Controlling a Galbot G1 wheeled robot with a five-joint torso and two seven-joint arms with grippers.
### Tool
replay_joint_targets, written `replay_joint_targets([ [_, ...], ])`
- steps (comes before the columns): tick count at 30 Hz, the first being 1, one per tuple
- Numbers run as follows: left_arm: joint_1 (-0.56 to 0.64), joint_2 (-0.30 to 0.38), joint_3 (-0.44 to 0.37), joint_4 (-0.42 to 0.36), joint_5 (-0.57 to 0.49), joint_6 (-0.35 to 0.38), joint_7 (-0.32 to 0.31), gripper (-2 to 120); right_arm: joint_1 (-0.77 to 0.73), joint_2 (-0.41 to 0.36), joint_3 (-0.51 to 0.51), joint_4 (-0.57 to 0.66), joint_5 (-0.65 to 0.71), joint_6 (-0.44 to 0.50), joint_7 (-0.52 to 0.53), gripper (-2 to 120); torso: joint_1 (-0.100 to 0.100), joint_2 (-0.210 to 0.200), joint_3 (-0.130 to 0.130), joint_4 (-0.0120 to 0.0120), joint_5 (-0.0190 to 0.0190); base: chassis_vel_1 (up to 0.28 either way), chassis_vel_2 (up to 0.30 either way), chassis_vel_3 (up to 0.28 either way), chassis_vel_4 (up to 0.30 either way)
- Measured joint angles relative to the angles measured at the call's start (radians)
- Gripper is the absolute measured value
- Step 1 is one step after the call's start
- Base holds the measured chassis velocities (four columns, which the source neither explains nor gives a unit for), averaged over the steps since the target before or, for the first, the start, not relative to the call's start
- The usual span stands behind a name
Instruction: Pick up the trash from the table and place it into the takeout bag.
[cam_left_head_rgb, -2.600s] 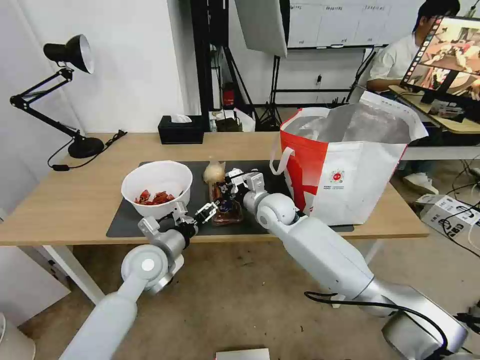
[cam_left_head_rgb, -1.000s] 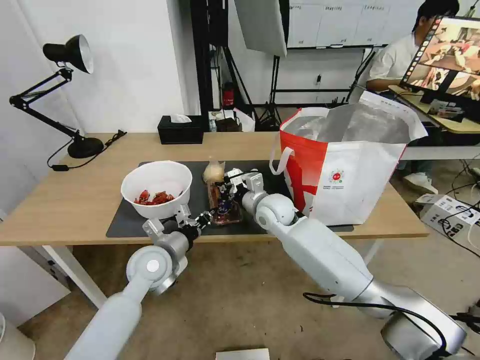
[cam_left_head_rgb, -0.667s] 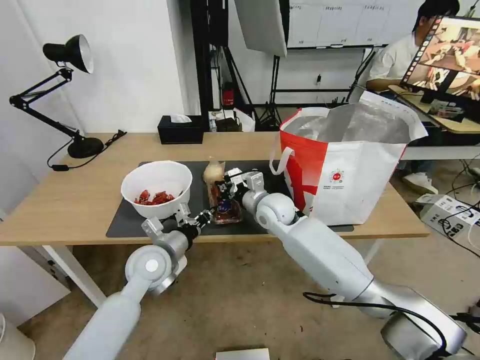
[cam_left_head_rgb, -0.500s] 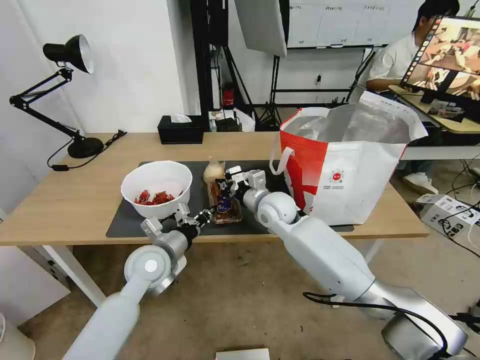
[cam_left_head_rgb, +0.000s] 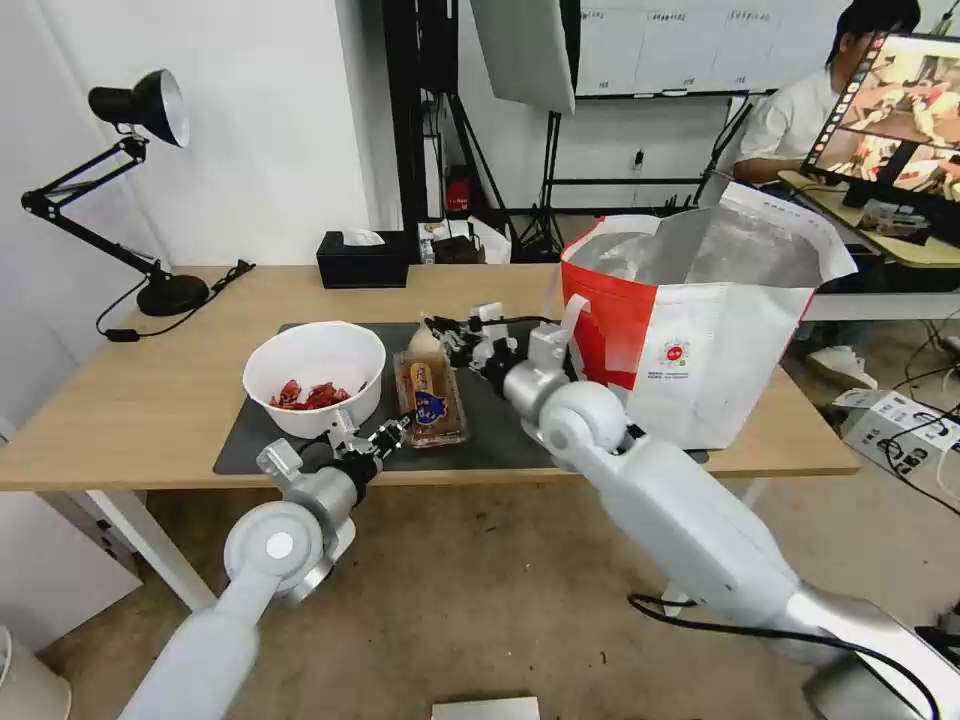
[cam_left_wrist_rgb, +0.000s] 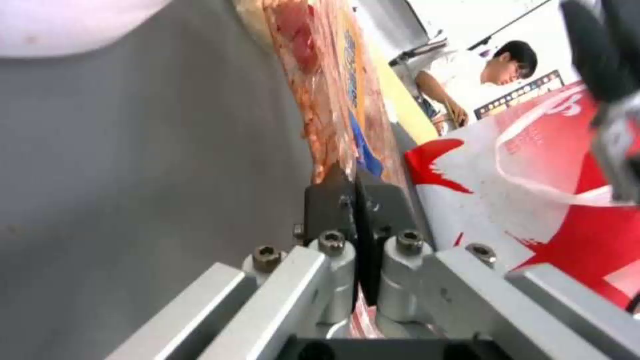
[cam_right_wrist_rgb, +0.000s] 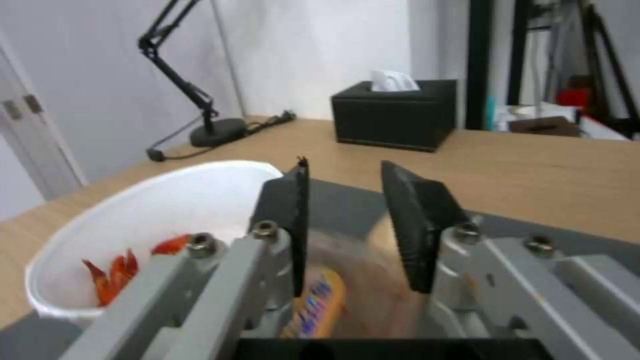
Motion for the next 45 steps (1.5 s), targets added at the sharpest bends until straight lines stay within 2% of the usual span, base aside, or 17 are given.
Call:
replay_joint_targets([
  [7, 0.009, 0.007, -0.005, -0.031, 0.005, -0.001, 0.000, 0, -0.165, -0.096, 0.074, 0.143, -0.023, 0.014, 0.032, 60, 0.000, 0.000, 0.000, 0.0001, 0.0001, 0.000, 0.000, 0.000, 0.000],
  [9, 0.011, 0.009, -0.006, -0.036, 0.007, -0.001, 0.000, 0, -0.195, -0.109, 0.089, 0.160, -0.030, 0.020, 0.034, 63, 0.000, 0.000, 0.000, 0.0000, 0.0001, 0.000, 0.000, 0.000, 0.000],
  [12, 0.012, 0.013, -0.007, -0.046, 0.012, -0.003, 0.000, 0, -0.254, -0.133, 0.122, 0.190, -0.054, 0.039, 0.035, 75, 0.000, 0.000, 0.000, 0.0000, 0.0001, 0.000, 0.000, 0.000, 0.000],
  [13, 0.012, 0.013, -0.007, -0.046, 0.012, -0.003, 0.000, 0, -0.254, -0.133, 0.122, 0.190, -0.054, 0.039, 0.035, 75, 0.000, 0.000, 0.000, 0.0000, 0.0001, 0.000, 0.000, 0.000, 0.000],
  [15, 0.012, 0.020, -0.008, -0.059, 0.019, -0.013, 0.000, 0, -0.330, -0.157, 0.169, 0.228, -0.094, 0.079, 0.032, 88, 0.000, 0.000, 0.000, 0.0000, 0.0000, 0.000, 0.000, 0.000, 0.000],
  [17, 0.012, 0.024, -0.008, -0.066, 0.024, -0.017, 0.000, 0, -0.366, -0.165, 0.194, 0.246, -0.118, 0.104, 0.027, 91, 0.000, 0.000, 0.000, 0.0002, 0.0001, 0.000, 0.000, 0.000, 0.000],
  [18, 0.009, 0.031, -0.009, -0.075, 0.026, -0.020, 0.000, 0, -0.423, -0.174, 0.229, 0.270, -0.156, 0.141, 0.015, 97, 0.000, 0.000, 0.000, 0.0002, -0.0001, 0.000, 0.000, 0.000, 0.000],
  [21, 0.004, 0.040, -0.012, -0.082, 0.028, -0.022, 0.000, 0, -0.481, -0.182, 0.267, 0.296, -0.190, 0.164, 0.003, 100, 0.000, 0.000, 0.000, 0.0001, 0.0000, 0.000, 0.000, 0.000, 0.000],
  [24, -0.018, 0.065, -0.018, -0.091, 0.029, -0.029, 0.000, 0, -0.629, -0.196, 0.344, 0.357, -0.262, 0.204, -0.022, 100, 0.000, 0.000, 0.000, 0.0000, 0.0000, 0.000, 0.000, 0.000, 0.000],
  [32, -0.076, 0.101, -0.032, -0.104, 0.056, -0.051, 0.002, 0, -0.761, -0.183, 0.408, 0.392, -0.348, 0.285, -0.036, 100, 0.000, 0.000, 0.000, 0.0003, -0.0001, 0.000, 0.000, 0.000, 0.000],
  [39, -0.133, 0.152, -0.010, -0.105, 0.113, -0.075, 0.022, 0, -0.876, -0.136, 0.451, 0.405, -0.421, 0.345, -0.049, 100, 0.000, 0.000, 0.000, 0.0001, -0.0001, 0.000, 0.000, 0.000, 0.000],
  [45, -0.202, 0.187, 0.037, -0.089, 0.229, -0.117, 0.041, 0, -0.935, -0.101, 0.466, 0.403, -0.476, 0.374, -0.056, 100, 0.000, 0.000, 0.000, 0.0002, -0.0003, 0.000, 0.000, 0.000, 0.000],
])
